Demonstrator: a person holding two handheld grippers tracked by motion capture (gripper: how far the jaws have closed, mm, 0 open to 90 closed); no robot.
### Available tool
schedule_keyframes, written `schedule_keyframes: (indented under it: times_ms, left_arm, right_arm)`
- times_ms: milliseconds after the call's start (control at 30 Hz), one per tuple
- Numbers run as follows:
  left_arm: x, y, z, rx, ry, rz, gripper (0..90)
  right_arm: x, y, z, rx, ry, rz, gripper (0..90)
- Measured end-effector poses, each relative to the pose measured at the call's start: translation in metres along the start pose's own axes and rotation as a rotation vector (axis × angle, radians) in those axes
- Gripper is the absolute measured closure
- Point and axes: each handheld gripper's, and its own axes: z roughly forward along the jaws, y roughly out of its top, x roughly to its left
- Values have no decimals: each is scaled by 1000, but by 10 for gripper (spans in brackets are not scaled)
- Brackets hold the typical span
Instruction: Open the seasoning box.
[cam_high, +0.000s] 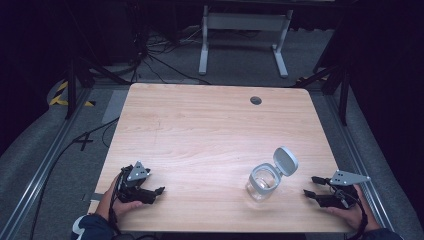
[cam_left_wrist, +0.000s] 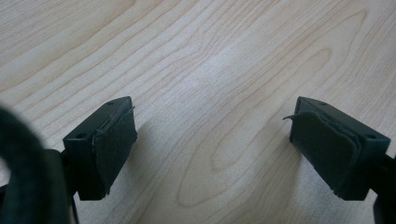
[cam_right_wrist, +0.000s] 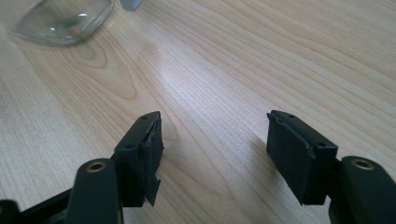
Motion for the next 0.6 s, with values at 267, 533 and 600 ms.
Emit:
schedule_keyframes:
  times_ms: [267,533,600]
  left_arm:
    - [-1,0,0,1,3,-8,147]
    - [0,0,0,0,6,2,147]
    - [0,0,0,0,6,2,147]
  right_arm:
    - [1,0,0,2,4,-4,334]
    - [0,0,1,2,7,-12,325]
    - [0,0,1,1,5,-10,323]
